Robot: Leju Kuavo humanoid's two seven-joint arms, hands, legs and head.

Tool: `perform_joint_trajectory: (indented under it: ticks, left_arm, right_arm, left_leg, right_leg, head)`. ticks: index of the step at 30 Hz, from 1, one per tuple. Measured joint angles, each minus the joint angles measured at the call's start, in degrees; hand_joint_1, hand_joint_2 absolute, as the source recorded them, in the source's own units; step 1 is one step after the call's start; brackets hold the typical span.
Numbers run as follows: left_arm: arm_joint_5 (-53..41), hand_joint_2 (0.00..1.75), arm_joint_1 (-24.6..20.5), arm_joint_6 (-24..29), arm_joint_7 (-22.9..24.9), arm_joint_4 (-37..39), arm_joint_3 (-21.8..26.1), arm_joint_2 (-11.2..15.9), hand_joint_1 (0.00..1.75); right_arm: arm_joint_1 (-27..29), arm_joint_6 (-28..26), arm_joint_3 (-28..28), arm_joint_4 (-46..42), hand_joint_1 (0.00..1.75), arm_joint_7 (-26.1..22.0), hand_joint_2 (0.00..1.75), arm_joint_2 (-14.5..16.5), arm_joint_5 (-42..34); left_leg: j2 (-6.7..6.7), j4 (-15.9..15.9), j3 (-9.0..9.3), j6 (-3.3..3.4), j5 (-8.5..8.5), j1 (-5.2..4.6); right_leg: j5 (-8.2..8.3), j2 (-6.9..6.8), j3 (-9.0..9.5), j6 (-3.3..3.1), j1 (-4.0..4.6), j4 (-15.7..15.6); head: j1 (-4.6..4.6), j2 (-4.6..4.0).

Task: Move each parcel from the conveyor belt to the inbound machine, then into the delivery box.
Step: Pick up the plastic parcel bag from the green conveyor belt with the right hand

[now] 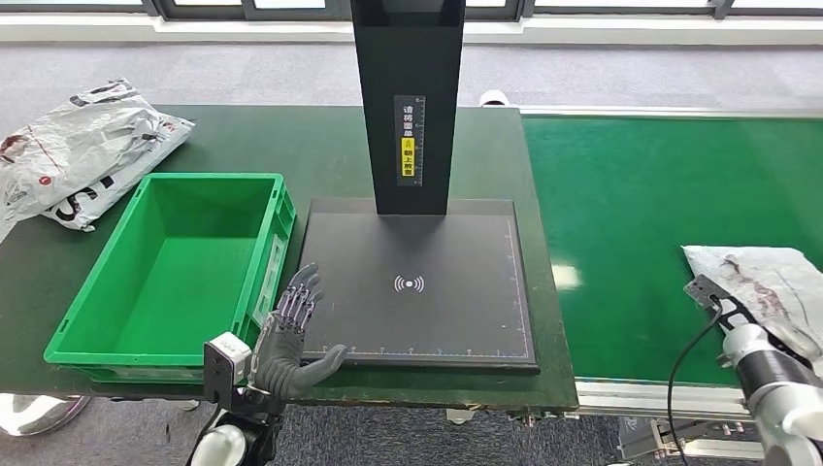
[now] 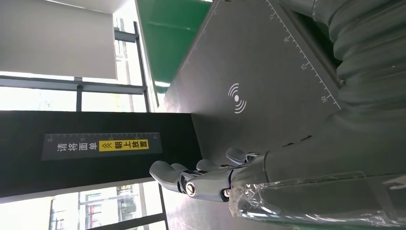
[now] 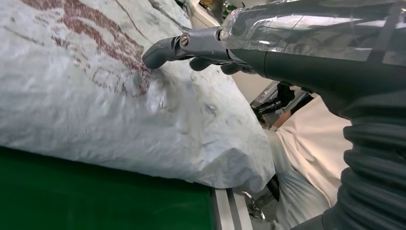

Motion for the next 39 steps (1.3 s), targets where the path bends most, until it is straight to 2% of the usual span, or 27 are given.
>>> perform_joint_trajectory:
  ticks: [15, 39]
  left_arm:
    - [-0.4, 1.75, 0.0, 0.0, 0.0, -0.2, 0.0, 0.0, 0.0]
    - [-0.1, 1.75, 0.8, 0.2, 0.1, -0.2, 0.0, 0.0, 0.0]
  right_arm:
    - [1.0, 1.6, -1.4, 0.4, 0.0, 1.0, 1.75, 1.4, 0.7]
    - [1.1, 0.5, -1.6, 0.5, 0.0, -0.3, 1.75, 1.8, 4.1]
  left_leg:
    - [0.0, 0.0, 0.0, 0.0, 0.0, 0.0]
    - [0.0, 0.0, 0.0, 0.0, 0.0, 0.0]
  right_leg:
    - [0.0, 0.0, 0.0, 0.0, 0.0, 0.0]
    - [0.0, 0.0, 0.0, 0.0, 0.0, 0.0]
  head:
    - [0.0, 0.0]
    - [0.0, 0.0]
